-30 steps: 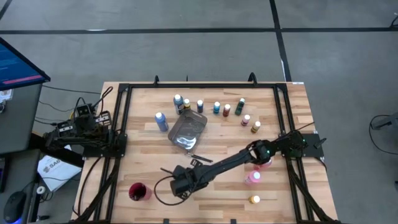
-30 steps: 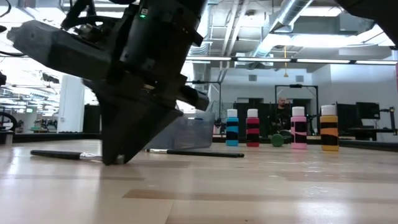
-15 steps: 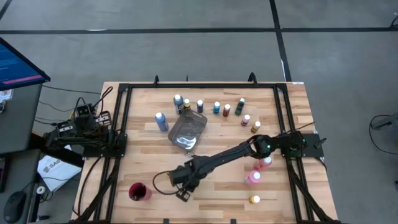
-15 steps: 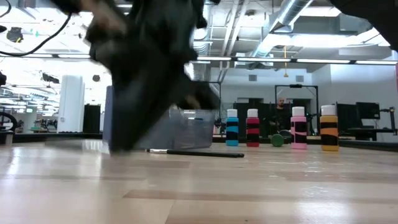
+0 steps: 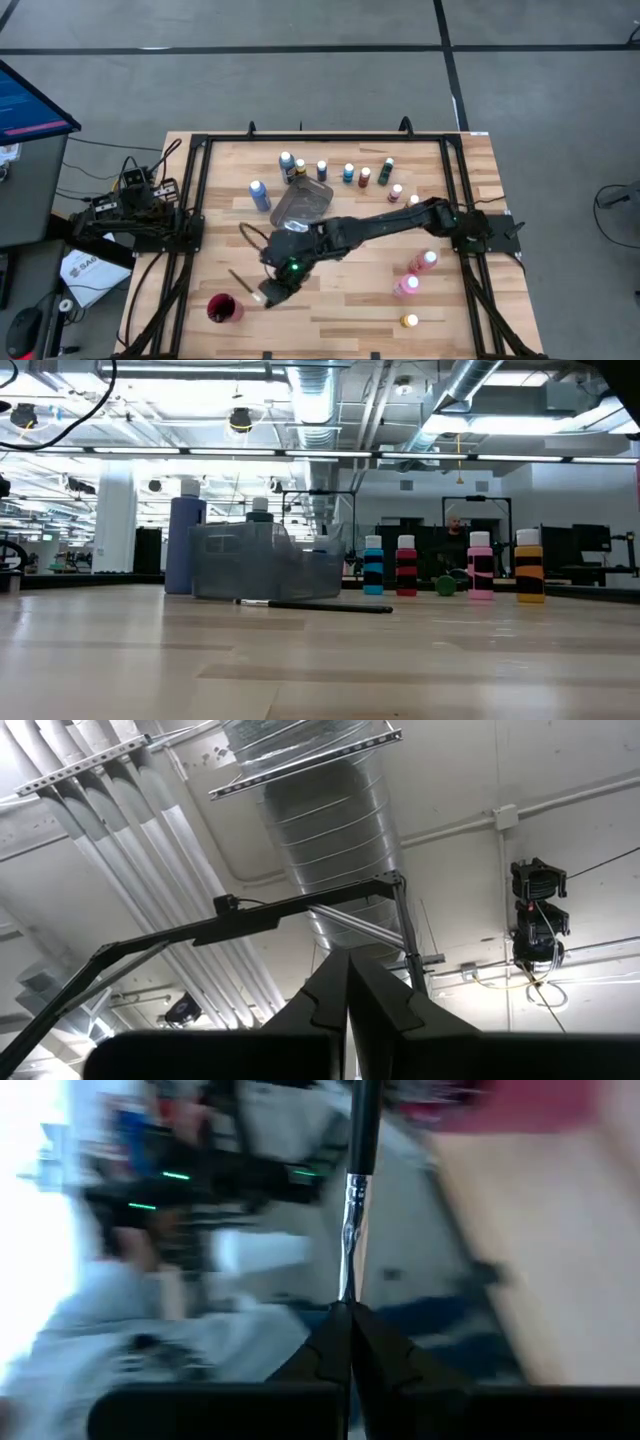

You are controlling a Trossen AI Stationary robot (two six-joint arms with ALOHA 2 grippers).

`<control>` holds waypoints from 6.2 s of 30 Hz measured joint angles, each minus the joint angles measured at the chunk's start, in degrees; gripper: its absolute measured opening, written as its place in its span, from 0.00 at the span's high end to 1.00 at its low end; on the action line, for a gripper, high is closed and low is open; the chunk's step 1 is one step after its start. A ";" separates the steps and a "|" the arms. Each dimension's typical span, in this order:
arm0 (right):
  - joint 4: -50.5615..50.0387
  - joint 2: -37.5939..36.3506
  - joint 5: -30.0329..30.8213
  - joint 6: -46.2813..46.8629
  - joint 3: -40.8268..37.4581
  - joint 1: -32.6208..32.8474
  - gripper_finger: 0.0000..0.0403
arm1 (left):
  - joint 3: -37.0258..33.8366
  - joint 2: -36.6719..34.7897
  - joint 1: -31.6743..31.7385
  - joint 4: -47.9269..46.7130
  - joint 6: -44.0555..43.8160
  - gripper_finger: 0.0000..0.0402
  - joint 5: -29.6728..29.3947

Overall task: Pick & Place Paint Supplies
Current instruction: Put the silver paintbrush into the red cup

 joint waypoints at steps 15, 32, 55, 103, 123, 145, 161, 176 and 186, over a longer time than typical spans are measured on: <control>34.45 5.52 -0.86 43.00 -0.02 2.63 1.00 | -0.01 -0.02 0.02 -0.01 0.00 0.99 0.00; 42.92 14.23 2.59 58.35 -0.07 2.27 1.00 | -0.01 0.00 1.09 -0.44 0.00 0.99 0.00; 38.57 14.18 3.04 53.91 0.00 1.31 0.78 | -0.01 -0.02 1.09 -0.44 0.00 0.99 -0.02; -52.35 14.45 48.18 -46.34 -1.63 -3.32 0.61 | 0.00 -0.01 1.09 -0.44 0.00 0.99 -0.03; -48.62 14.45 38.13 -39.29 1.63 5.48 0.67 | 0.00 -0.01 1.09 -0.44 0.00 0.99 -0.02; -20.64 10.58 31.80 -29.09 3.78 0.24 0.61 | 0.01 0.00 1.09 -0.44 0.00 0.99 -0.02; -5.77 19.25 41.44 -32.90 3.68 2.05 0.60 | 0.00 0.00 1.07 -0.43 0.00 0.99 -0.02; -10.25 21.16 45.03 -32.57 3.87 3.99 0.68 | 0.01 -0.01 1.13 -0.44 0.00 0.99 -0.02; -24.61 20.00 42.70 -31.90 4.46 4.18 0.75 | 0.00 0.00 3.06 -0.44 0.00 0.99 0.00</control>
